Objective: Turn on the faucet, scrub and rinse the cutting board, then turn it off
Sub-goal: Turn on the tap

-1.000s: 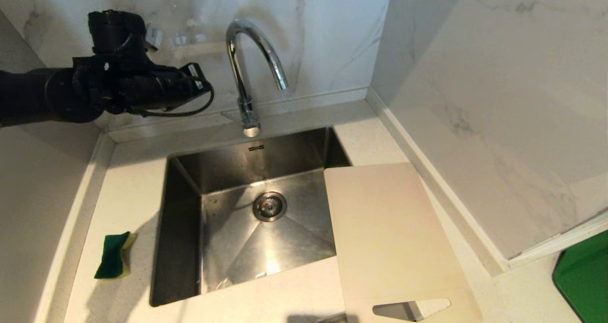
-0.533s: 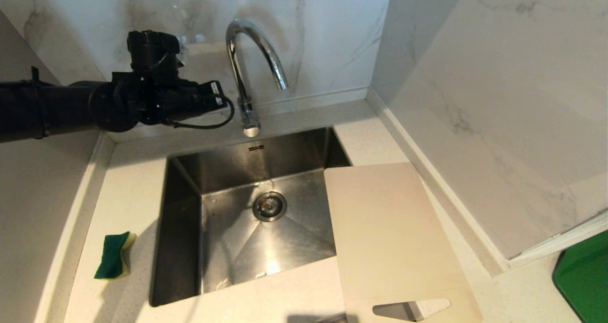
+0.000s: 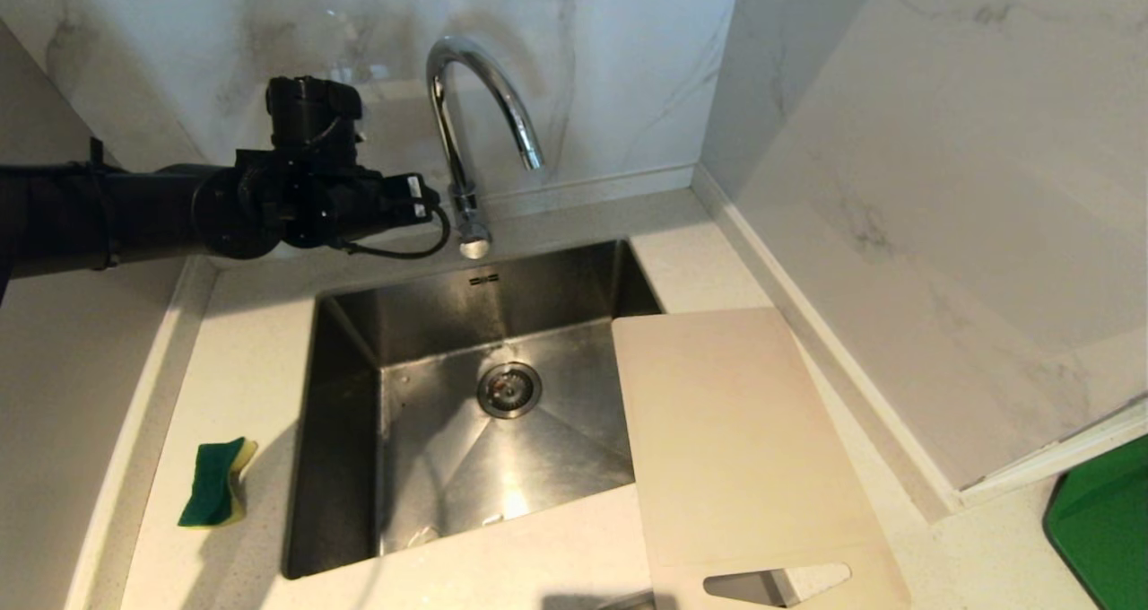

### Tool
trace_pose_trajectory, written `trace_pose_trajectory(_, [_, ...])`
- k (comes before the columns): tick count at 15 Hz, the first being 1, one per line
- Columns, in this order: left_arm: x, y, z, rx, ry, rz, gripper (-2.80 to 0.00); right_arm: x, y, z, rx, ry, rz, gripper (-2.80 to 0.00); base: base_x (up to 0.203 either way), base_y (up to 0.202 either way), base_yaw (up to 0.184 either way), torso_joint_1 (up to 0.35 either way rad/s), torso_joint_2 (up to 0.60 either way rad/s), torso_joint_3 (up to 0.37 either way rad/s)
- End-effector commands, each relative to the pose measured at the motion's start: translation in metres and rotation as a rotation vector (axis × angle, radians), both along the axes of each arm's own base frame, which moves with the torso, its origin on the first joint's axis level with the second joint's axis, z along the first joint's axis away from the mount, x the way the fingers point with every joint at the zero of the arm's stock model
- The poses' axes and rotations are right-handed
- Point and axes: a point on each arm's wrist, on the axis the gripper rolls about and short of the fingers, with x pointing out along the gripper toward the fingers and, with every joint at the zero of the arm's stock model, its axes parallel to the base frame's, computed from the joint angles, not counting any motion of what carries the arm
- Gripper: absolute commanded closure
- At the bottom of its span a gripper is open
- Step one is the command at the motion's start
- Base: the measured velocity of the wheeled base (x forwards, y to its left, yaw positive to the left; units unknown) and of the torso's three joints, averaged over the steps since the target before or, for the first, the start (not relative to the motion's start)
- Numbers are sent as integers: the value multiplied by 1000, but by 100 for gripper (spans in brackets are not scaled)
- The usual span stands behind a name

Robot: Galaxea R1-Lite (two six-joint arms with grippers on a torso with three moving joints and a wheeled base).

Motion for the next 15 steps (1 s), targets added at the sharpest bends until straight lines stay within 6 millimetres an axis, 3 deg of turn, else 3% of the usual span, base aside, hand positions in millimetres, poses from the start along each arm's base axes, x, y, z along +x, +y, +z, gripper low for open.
trace_pose_trajectory(1, [0, -6, -2, 17, -4, 27, -280, 0, 0, 0, 1, -1, 1, 0, 0, 0, 0, 0, 0, 0])
trace_pose_trajectory(6, [3, -22, -19, 91, 16, 150, -280, 0, 0, 0, 0, 0, 1, 0, 0, 0, 0, 0, 0, 0])
trace_pose_trajectory(9, [7, -23, -15, 60, -59, 188, -280, 0, 0, 0, 0, -1, 1, 0, 0, 0, 0, 0, 0, 0])
trace_pose_trajectory(15, [14, -33, -27, 69, -81, 271, -280, 0, 0, 0, 0, 0, 1, 0, 0, 0, 0, 0, 0, 0])
